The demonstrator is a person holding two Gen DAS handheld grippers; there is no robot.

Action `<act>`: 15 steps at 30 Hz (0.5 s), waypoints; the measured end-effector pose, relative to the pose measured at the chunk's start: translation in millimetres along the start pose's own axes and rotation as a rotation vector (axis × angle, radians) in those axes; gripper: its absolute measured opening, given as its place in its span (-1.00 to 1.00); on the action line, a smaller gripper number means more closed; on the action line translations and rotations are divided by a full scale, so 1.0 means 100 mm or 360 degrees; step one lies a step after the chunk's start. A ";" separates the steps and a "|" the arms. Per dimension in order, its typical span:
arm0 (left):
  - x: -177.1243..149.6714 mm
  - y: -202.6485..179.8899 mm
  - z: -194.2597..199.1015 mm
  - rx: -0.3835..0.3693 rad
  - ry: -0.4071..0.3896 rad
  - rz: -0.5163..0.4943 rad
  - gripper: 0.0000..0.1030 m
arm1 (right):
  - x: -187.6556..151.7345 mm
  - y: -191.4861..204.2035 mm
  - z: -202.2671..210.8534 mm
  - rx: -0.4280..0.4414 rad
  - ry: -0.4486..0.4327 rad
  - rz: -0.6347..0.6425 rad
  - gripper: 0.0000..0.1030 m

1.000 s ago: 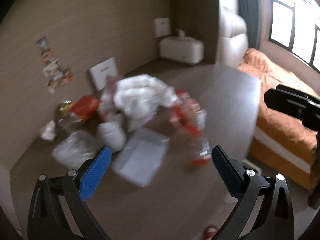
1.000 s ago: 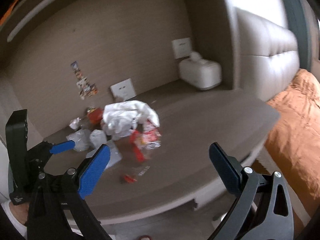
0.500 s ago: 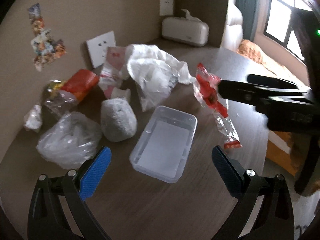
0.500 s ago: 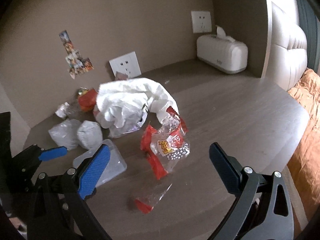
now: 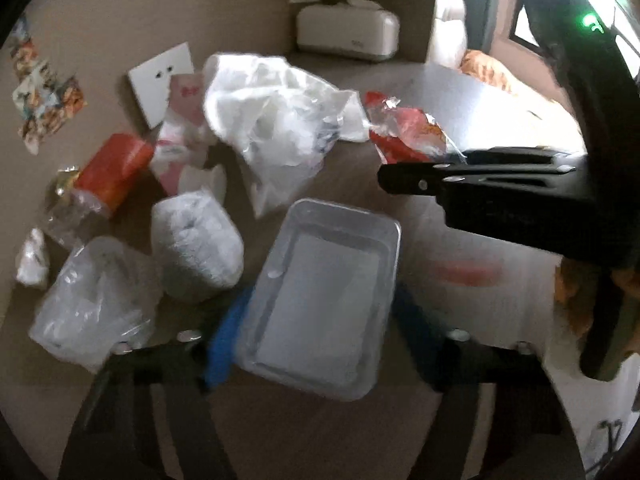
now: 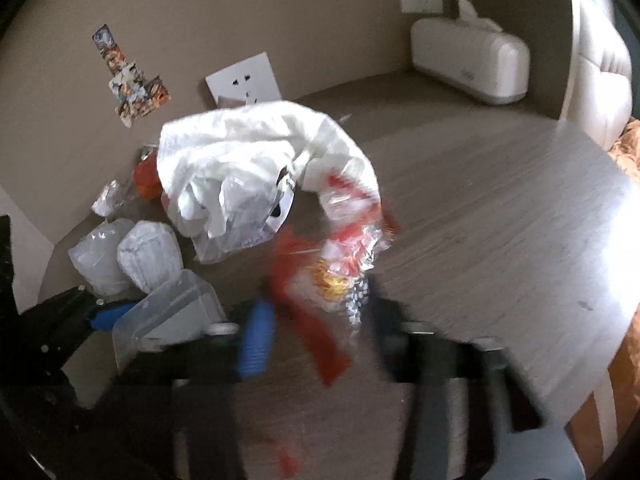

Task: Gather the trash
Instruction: 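Grasp the clear plastic tray with the left tool while the right tool grasps the red candy wrapper, then carry the tray and red wrapper over the white trash bin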

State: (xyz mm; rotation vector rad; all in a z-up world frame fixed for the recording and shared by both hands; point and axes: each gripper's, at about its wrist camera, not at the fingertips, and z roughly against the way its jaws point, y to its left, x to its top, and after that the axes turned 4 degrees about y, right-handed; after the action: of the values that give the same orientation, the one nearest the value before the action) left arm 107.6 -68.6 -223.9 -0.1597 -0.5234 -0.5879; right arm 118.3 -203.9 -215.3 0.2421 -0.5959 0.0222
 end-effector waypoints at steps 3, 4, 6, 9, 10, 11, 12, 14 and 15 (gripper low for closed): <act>0.02 -0.04 0.00 0.0013 -0.0002 -0.0014 0.20 | -0.02 0.04 0.07 0.0003 -0.0035 0.0030 -0.67; 0.02 -0.05 0.01 0.0009 -0.0006 -0.0004 0.20 | -0.02 0.04 0.11 0.0002 -0.0045 0.0037 -0.68; 0.05 -0.07 0.09 0.0003 -0.0025 0.0006 0.20 | -0.01 0.07 0.25 -0.0005 -0.0091 0.0064 -0.69; 0.12 -0.09 0.27 0.0013 -0.0063 0.0014 0.20 | 0.01 0.07 0.49 0.0000 -0.0151 0.0067 -0.69; 0.16 -0.11 0.35 0.0012 -0.0082 0.0015 0.20 | 0.02 0.05 0.56 0.0009 -0.0168 0.0063 -0.69; 0.19 -0.12 0.40 0.0014 -0.0101 0.0013 0.20 | 0.02 0.04 0.64 0.0016 -0.0183 0.0062 -0.69; 0.19 -0.14 0.46 0.0016 -0.0118 0.0009 0.20 | 0.02 0.03 0.70 0.0011 -0.0198 0.0062 -0.69; 0.27 -0.22 0.57 0.0025 -0.0152 -0.0007 0.20 | 0.02 0.00 0.88 -0.0003 -0.0238 0.0067 -0.69; 0.30 -0.26 0.62 0.0025 -0.0168 -0.0017 0.20 | 0.01 -0.02 0.94 -0.0012 -0.0255 0.0068 -0.69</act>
State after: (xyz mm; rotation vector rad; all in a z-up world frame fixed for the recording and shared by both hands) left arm 87.5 -86.9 -155.5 -0.1735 -0.6314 -0.5879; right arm 67.7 -227.3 -139.8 0.2252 -0.7602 0.0422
